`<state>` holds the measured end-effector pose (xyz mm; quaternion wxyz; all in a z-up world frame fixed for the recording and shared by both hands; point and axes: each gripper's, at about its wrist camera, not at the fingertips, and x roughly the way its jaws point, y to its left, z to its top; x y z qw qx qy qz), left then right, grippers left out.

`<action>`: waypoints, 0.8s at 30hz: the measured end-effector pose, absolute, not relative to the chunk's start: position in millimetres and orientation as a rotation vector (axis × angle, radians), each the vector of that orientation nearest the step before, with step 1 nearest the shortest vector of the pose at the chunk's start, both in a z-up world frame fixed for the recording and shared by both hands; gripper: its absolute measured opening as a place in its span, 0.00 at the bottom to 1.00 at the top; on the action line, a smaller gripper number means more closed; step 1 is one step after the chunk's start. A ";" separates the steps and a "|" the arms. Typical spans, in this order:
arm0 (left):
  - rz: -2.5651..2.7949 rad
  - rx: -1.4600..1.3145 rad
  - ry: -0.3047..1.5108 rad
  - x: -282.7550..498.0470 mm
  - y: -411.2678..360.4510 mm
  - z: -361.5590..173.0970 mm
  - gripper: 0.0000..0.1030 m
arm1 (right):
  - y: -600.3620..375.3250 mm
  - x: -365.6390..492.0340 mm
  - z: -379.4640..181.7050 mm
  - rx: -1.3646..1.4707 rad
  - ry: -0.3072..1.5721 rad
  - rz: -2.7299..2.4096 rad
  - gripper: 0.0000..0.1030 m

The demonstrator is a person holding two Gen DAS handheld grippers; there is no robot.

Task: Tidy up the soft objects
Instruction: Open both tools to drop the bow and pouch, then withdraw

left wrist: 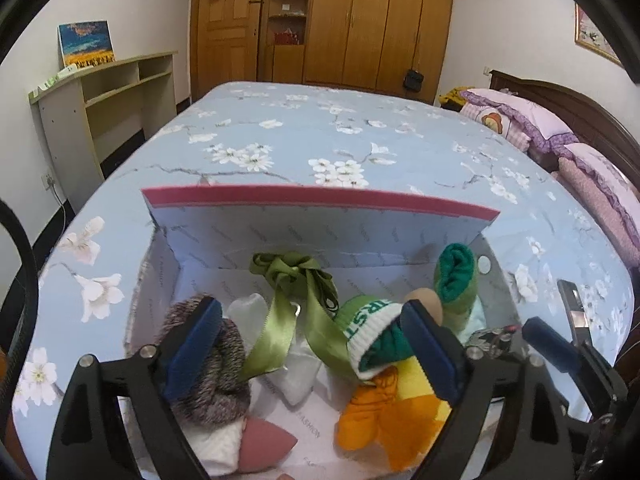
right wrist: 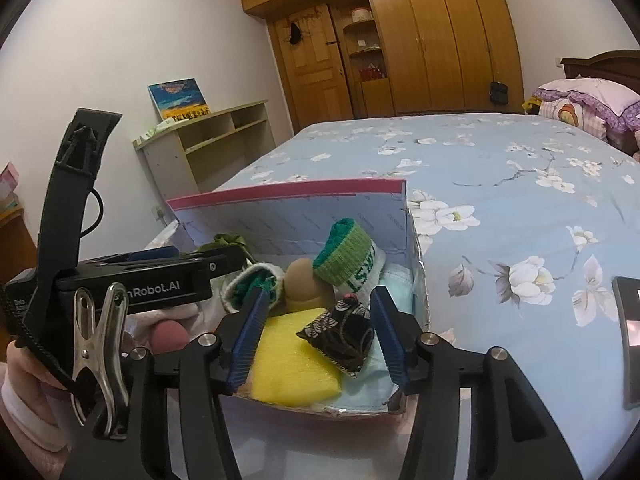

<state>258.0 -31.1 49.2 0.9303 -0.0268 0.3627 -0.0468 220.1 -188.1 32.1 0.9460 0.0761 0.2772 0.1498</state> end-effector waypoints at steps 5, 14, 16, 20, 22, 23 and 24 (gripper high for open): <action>-0.121 -0.074 0.714 243.8 -24.9 64.9 0.95 | -185.5 211.4 38.4 0.158 0.546 0.330 0.65; -0.073 -0.072 0.698 214.7 -7.5 79.3 0.95 | -179.1 192.7 49.9 0.151 0.529 0.356 0.72; -0.066 -0.079 0.694 203.7 -2.5 82.2 0.95 | -178.8 188.3 51.1 0.160 0.534 0.359 0.72; -0.049 -0.082 0.699 181.1 4.6 84.0 0.95 | -173.7 173.9 53.6 0.143 0.552 0.349 0.73; -0.039 -0.091 0.704 168.3 7.3 82.7 0.95 | -171.3 165.5 54.7 0.132 0.550 0.345 0.73; -0.036 -0.098 0.706 162.2 9.0 81.5 0.95 | -170.3 160.9 55.5 0.132 0.550 0.344 0.73; -0.033 -0.105 0.706 156.5 10.8 79.7 0.95 | -169.0 155.5 56.1 0.135 0.548 0.345 0.73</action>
